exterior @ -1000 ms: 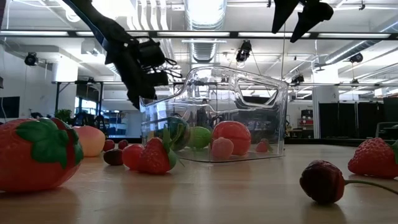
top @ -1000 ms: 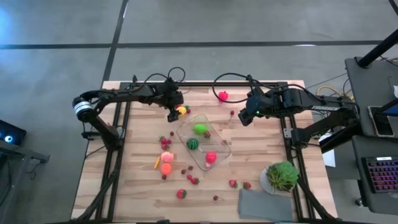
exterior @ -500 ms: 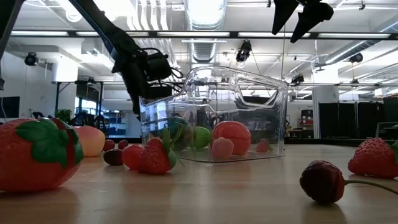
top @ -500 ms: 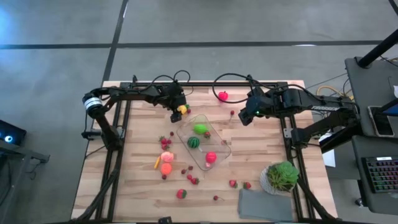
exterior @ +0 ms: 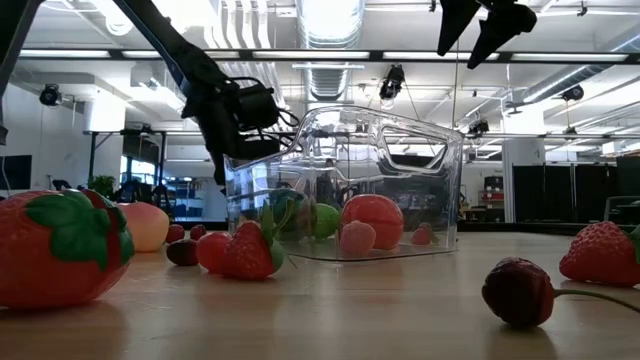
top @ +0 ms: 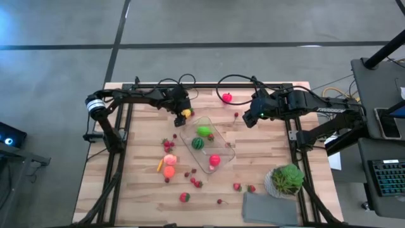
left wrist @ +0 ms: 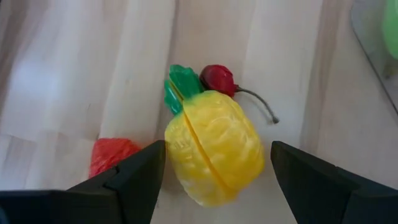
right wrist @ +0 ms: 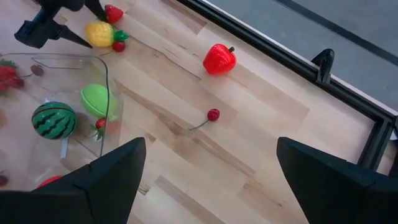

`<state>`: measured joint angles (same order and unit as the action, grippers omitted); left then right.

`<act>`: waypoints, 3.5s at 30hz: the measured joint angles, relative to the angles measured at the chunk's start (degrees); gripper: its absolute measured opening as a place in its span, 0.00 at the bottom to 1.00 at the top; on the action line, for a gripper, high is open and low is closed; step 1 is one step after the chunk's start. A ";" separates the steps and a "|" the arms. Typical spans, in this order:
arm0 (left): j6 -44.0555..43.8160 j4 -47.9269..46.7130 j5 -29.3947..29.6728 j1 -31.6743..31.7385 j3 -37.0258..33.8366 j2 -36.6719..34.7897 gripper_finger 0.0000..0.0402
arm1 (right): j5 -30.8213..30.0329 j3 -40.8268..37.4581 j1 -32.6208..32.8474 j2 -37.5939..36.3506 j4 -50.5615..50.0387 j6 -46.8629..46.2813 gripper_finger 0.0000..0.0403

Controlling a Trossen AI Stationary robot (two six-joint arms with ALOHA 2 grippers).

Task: Pick and placing Produce into tupperware
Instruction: Put the yellow pineapple into the transparent bin, then put the red strawberry into the transparent bin

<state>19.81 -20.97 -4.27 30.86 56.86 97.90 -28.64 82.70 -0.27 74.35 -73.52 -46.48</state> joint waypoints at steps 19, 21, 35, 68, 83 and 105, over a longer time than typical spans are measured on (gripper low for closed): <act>-4.48 0.64 0.17 -0.79 0.04 2.46 0.67 | 0.04 0.00 0.00 0.00 0.00 0.01 0.88; -4.48 0.66 0.17 -0.79 0.02 2.46 0.64 | 0.02 0.00 0.00 0.00 0.00 0.03 0.88; -4.53 0.70 0.48 -0.81 0.22 -0.10 0.52 | 0.04 0.00 0.00 0.00 0.00 0.05 0.88; -38.94 6.60 -39.76 -9.84 -2.23 -14.99 0.52 | 10.84 0.00 0.71 -0.02 0.95 -1.66 0.88; -34.45 3.50 -29.81 -14.60 -2.43 -13.72 0.52 | 20.24 -0.07 8.63 3.90 0.55 -12.81 0.88; -31.45 2.30 -22.39 -17.05 -2.14 -15.45 0.74 | 24.09 0.09 17.86 13.61 0.88 -31.36 0.88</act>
<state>-11.64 -18.67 -26.66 13.80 54.72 82.45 -4.56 82.78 17.59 87.95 -72.64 -77.85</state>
